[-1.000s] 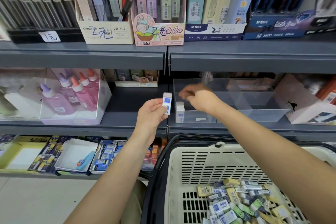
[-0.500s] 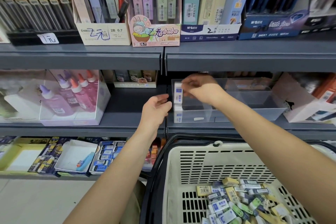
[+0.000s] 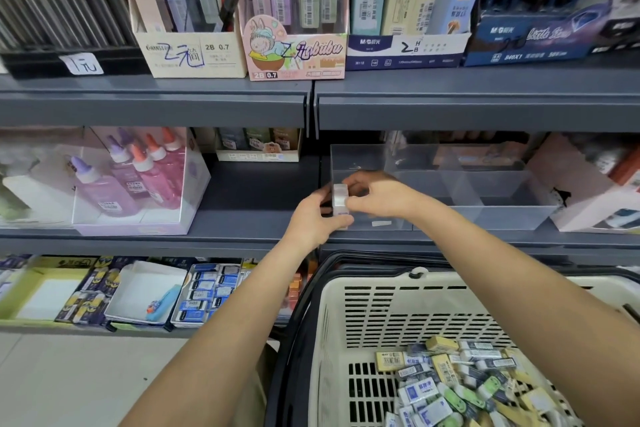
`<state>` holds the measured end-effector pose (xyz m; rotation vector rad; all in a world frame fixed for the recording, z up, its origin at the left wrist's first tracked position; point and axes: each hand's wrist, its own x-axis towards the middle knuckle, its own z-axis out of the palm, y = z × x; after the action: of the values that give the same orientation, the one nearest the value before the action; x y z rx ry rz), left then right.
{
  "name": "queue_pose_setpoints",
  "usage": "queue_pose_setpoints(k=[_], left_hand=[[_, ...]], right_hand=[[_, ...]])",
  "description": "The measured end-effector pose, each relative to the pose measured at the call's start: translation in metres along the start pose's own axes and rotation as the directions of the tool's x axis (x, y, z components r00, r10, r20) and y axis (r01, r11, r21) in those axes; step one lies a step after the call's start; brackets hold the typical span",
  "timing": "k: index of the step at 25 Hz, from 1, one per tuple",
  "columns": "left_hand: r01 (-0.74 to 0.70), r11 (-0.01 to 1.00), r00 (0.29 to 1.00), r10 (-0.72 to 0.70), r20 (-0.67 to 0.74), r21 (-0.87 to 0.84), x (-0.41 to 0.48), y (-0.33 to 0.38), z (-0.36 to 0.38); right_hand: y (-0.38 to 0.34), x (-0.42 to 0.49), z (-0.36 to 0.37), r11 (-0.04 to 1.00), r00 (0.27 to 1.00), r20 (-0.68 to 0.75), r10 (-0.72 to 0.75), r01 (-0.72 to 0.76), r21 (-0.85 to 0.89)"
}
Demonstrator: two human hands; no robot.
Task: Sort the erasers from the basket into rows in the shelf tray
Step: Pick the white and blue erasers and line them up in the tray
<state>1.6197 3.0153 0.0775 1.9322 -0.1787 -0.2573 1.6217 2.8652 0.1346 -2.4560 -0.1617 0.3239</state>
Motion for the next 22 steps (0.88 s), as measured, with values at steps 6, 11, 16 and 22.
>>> queue_pose_setpoints(k=[6, 11, 16, 22], left_hand=[[-0.014, 1.000, 1.000, 0.014, 0.004, 0.000, 0.002, -0.002, 0.000], [0.045, 0.999, 0.994, -0.042, -0.098, 0.027, -0.030, 0.015, 0.004], [-0.159, 0.986, 0.968, 0.165, -0.188, 0.045, -0.115, 0.030, 0.042], [0.113, 0.990, 0.968, -0.130, 0.217, 0.086, -0.117, 0.026, 0.138]], right_hand=[[0.000, -0.001, 0.003, 0.999, 0.999, -0.035, -0.028, 0.027, -0.029], [0.005, -0.028, -0.008, 0.997, 0.993, -0.093, -0.066, 0.061, -0.054], [0.067, -0.133, -0.005, 0.970, 0.926, -0.363, -0.101, 0.172, 0.171], [0.175, -0.214, 0.057, 0.989, 0.991, 0.040, 0.130, -0.127, -0.072]])
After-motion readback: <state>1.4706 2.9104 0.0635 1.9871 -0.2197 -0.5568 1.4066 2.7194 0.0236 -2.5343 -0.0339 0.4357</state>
